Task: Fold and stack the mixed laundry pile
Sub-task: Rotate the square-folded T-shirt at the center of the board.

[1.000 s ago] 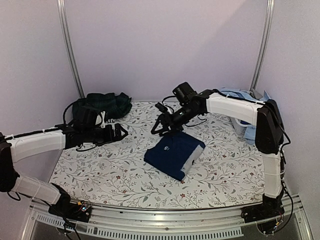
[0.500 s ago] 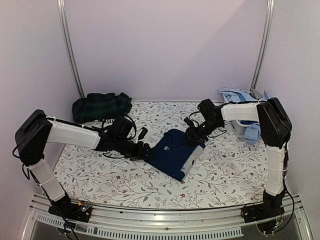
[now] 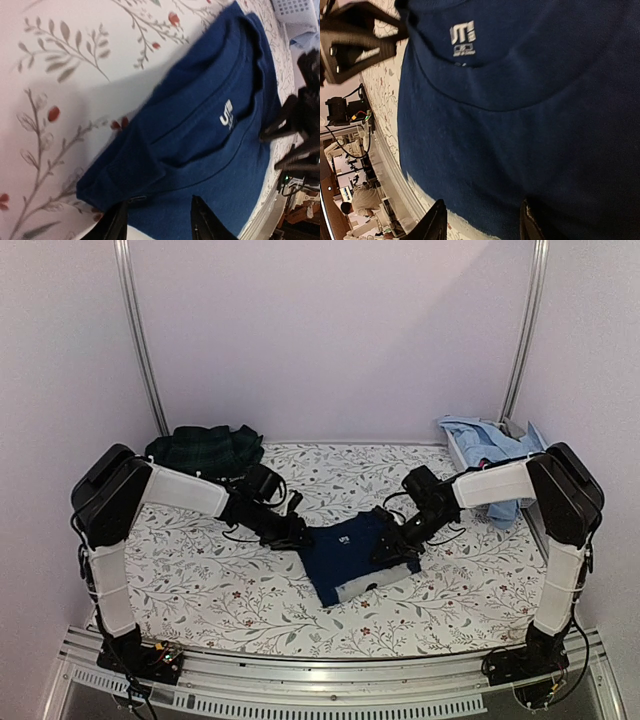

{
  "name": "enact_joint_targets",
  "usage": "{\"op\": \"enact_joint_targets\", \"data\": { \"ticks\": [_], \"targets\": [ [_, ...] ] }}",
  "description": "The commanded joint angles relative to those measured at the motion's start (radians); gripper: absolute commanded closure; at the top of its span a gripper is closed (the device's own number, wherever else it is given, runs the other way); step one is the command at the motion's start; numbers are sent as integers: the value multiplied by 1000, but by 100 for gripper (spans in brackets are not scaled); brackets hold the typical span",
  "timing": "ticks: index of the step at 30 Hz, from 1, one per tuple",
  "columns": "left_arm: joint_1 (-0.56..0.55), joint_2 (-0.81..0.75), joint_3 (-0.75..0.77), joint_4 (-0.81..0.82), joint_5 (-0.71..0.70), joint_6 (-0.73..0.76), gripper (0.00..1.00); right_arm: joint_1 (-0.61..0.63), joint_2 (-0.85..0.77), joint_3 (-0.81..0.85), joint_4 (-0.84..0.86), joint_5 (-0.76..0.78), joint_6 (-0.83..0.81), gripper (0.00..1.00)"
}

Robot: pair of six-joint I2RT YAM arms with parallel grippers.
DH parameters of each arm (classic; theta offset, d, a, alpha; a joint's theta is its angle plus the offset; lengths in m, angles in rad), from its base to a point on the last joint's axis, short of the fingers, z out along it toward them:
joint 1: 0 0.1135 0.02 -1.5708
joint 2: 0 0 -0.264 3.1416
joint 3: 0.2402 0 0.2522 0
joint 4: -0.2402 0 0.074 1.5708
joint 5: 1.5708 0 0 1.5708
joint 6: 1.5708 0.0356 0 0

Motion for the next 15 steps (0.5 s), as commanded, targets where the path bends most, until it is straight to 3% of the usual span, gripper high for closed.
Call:
{"op": "enact_joint_targets", "data": {
  "ticks": [1, 4, 7, 11, 15],
  "targets": [
    [103, 116, 124, -102, -62, 81, 57, 120, -66, -67, -23, -134, 68, 49],
    [150, 154, 237, -145, -60, 107, 55, 137, -85, -58, -2, -114, 102, 48],
    [181, 117, 258, -152, -23, 119, 50, 116, -74, -13, -27, -30, 112, 48],
    [170, -58, 115, -57, 139, 142, 45, 97, -129, 3, -17, -34, 123, 47],
    [75, -235, -83, 68, 317, 129, 42, 97, -225, -91, 62, -180, 142, 46]
  ]
}}
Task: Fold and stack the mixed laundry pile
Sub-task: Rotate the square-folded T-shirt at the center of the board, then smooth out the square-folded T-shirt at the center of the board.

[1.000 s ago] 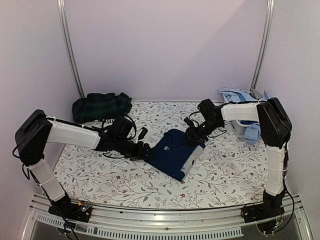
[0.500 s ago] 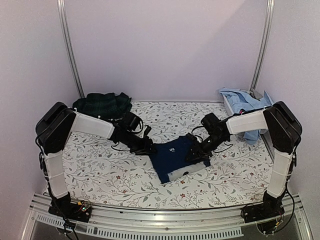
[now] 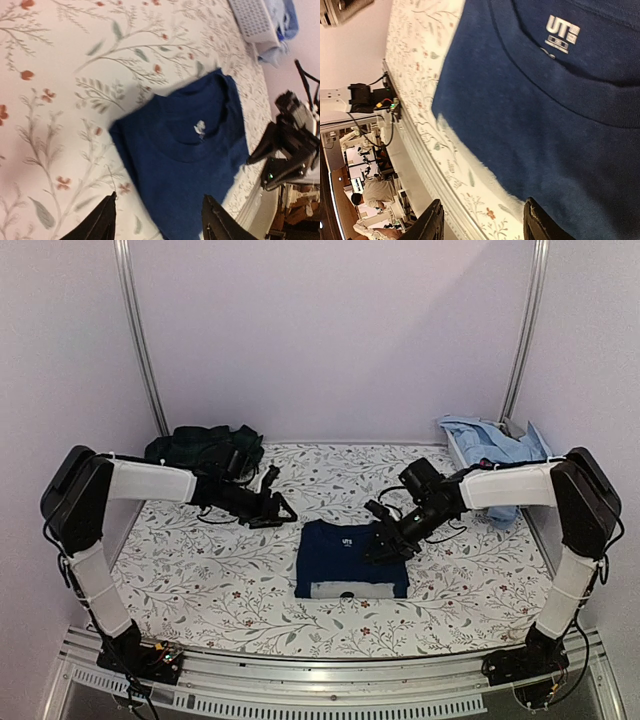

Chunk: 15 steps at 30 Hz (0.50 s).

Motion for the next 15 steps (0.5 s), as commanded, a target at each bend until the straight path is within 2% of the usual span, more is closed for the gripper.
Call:
{"op": "enact_joint_targets", "data": {
  "ticks": [1, 5, 8, 12, 15],
  "targets": [
    [-137, -188, -165, 148, 242, 11, 41, 2, -136, -98, 105, -166, 42, 46],
    [-248, -164, -234, 332, 332, -80, 39, 4, -155, -221, 290, -295, 136, 47],
    [-300, -71, -225, 379, 347, -100, 39, 5, -98, -244, 318, -340, 152, 47],
    [-277, 15, -271, 448, 334, -167, 41, -34, 7, -267, 291, -320, 103, 48],
    [-219, 35, -302, 417, 304, -165, 42, -105, 82, -293, 292, -294, 76, 48]
  ]
}}
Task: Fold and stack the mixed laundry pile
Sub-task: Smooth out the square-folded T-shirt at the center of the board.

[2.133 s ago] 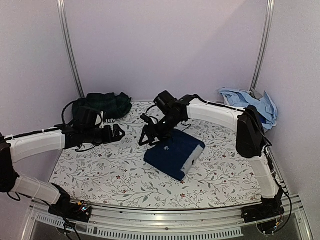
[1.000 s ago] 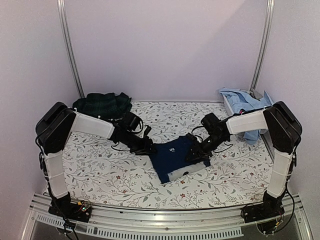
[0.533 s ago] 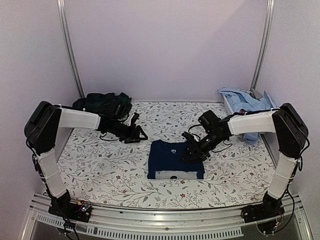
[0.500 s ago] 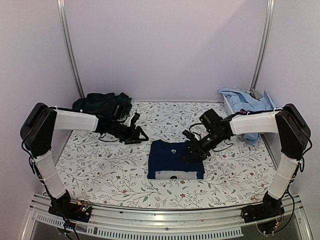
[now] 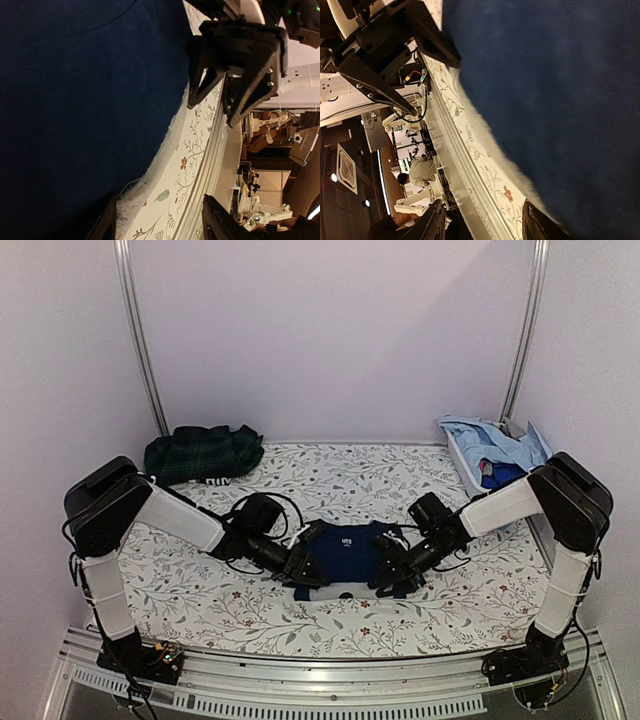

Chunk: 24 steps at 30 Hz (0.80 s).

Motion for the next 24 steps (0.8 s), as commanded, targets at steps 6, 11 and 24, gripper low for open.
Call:
{"op": "enact_joint_targets", "data": {
  "ticks": [6, 11, 24],
  "targets": [
    [157, -80, -78, 8, -30, -10, 35, -102, 76, 81, -76, 95, -91, 52],
    [221, -277, -147, 22, -172, -63, 17, 17, -68, 286, -230, 296, -196, 53],
    [358, -510, -226, -141, -463, -231, 0, 431, 144, 705, -400, 771, -369, 69]
  ]
}}
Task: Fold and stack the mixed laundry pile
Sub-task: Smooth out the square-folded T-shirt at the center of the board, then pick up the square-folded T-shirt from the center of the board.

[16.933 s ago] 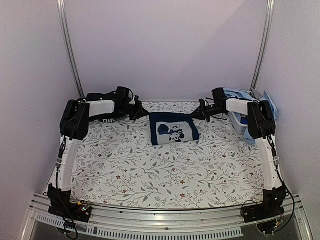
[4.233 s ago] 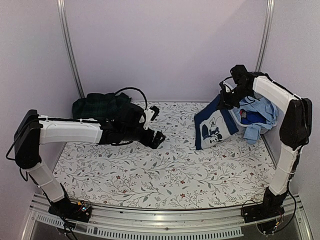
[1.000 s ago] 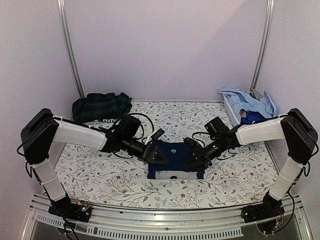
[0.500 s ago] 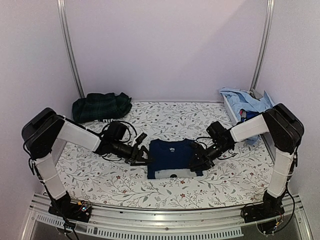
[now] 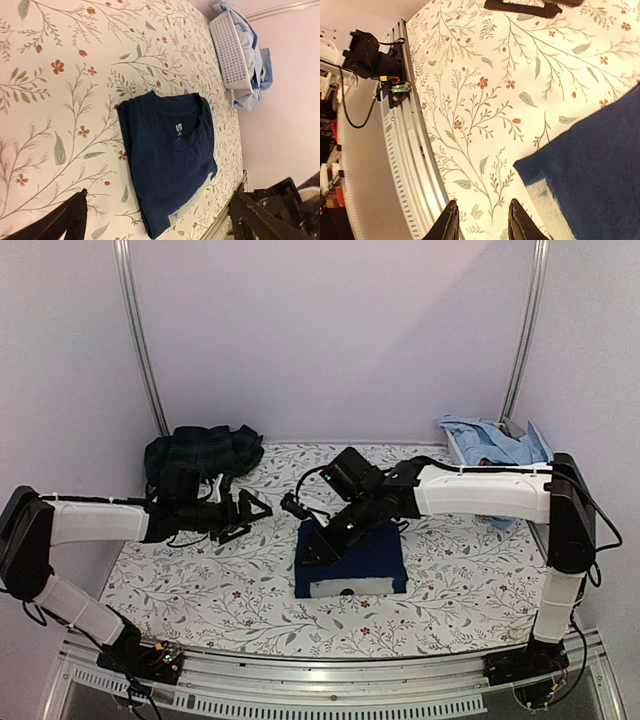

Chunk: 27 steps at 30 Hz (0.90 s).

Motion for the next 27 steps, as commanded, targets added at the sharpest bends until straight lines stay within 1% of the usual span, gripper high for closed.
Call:
{"op": "enact_joint_targets", "data": {
  "ticks": [1, 4, 8, 13, 19, 22, 24, 26, 27],
  "targets": [
    [34, -52, -9, -112, -134, -52, 0, 82, 132, 133, -113, 208, -80, 70],
    [51, -71, -31, -137, -135, -61, 0, 121, 190, 196, -125, 252, -88, 70],
    [75, -108, -67, -133, -130, -71, 0, 142, 259, 235, -156, 278, -105, 70],
    [98, -128, -79, -155, -129, -52, 1, 165, 319, 239, -185, 360, -119, 70],
    [100, -137, -90, -155, -121, -35, 0, 186, 372, 236, -215, 467, -119, 69],
    [100, -134, -112, -149, -112, -49, 1, 203, 408, 222, -217, 492, -166, 69],
    [99, -125, -129, -125, -97, -74, 0, 216, 433, 215, -217, 551, -175, 79],
    [98, -113, -145, -103, -80, -102, 0, 217, 433, 211, -206, 567, -174, 95],
    [96, -108, -151, -94, -79, -113, 0, 217, 419, 208, -186, 567, -170, 99]
  ]
}}
